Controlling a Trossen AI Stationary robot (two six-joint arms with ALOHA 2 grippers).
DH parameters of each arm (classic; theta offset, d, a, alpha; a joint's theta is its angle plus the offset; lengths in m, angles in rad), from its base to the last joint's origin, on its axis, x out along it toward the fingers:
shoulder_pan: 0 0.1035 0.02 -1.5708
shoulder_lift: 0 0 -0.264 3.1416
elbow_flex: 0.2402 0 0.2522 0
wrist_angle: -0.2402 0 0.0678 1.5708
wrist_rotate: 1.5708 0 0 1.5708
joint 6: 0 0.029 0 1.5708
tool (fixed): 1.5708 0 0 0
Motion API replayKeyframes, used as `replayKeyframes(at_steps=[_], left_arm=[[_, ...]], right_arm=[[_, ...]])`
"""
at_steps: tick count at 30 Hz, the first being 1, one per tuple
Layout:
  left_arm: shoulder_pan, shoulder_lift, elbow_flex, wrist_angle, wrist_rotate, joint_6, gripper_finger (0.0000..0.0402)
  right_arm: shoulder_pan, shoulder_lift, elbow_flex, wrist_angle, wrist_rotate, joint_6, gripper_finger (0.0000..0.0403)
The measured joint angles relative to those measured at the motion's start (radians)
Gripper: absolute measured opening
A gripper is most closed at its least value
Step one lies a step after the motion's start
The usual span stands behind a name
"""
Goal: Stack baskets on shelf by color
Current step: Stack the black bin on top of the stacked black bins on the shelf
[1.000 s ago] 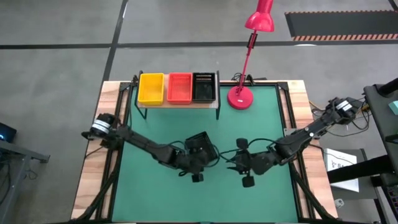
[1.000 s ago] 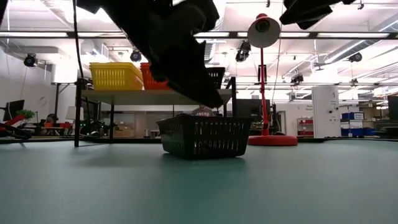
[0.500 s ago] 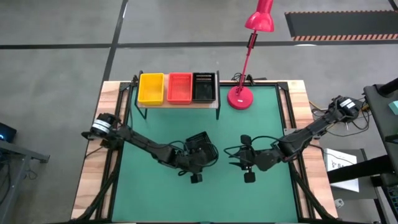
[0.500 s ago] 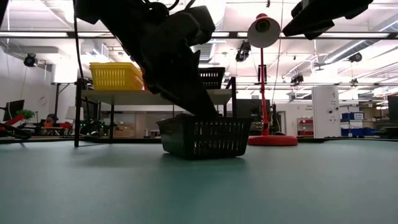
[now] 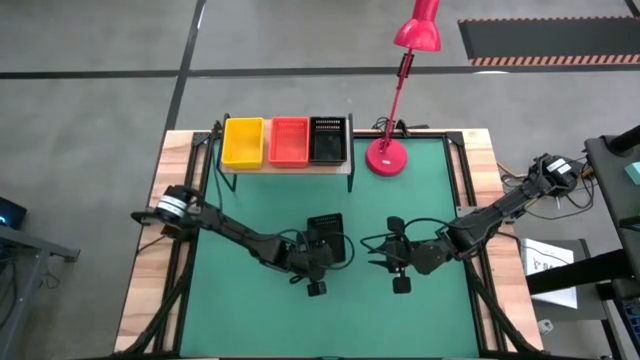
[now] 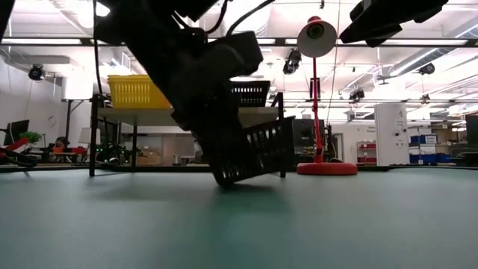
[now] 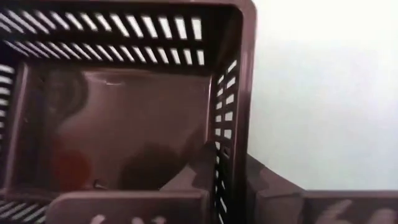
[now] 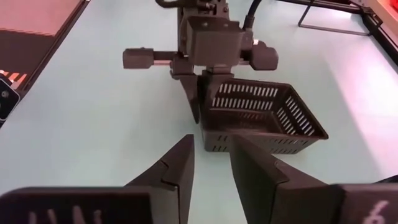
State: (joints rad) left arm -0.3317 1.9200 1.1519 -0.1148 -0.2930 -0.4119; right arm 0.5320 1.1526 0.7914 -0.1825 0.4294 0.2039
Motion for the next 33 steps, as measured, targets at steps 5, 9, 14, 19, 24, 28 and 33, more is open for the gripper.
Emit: replayKeyframes(at_steps=[5,9,14,19,24,28,33], left_arm=[[0.0,-0.021,0.01,-0.018,0.0,0.034,0.0001],[0.0,-0.054,0.064,-0.127,0.0,0.058,0.0],[-0.008,-0.079,0.201,-0.361,0.001,0.121,0.0],[-0.012,-0.085,0.361,-0.538,0.001,0.232,0.0],[-0.006,-0.085,0.511,-0.71,-0.03,0.327,0.0],[0.009,-0.085,0.621,-0.804,-0.083,0.414,0.0],[0.052,-0.084,0.726,-0.835,-0.105,0.543,0.0]], right_arm=[[0.0,0.0,0.0,-0.004,0.0,-0.006,0.0097],[0.0,-0.001,0.0,-0.038,-0.002,0.002,0.0092],[0.004,-0.026,0.001,-0.121,-0.01,0.047,0.0084],[0.026,-0.061,-0.001,-0.168,-0.01,0.085,0.0076],[0.075,-0.093,-0.003,-0.177,-0.01,0.089,0.0072],[0.111,-0.105,-0.004,-0.177,0.004,0.086,0.0075],[0.134,-0.11,-0.004,-0.179,0.02,0.084,0.0071]])
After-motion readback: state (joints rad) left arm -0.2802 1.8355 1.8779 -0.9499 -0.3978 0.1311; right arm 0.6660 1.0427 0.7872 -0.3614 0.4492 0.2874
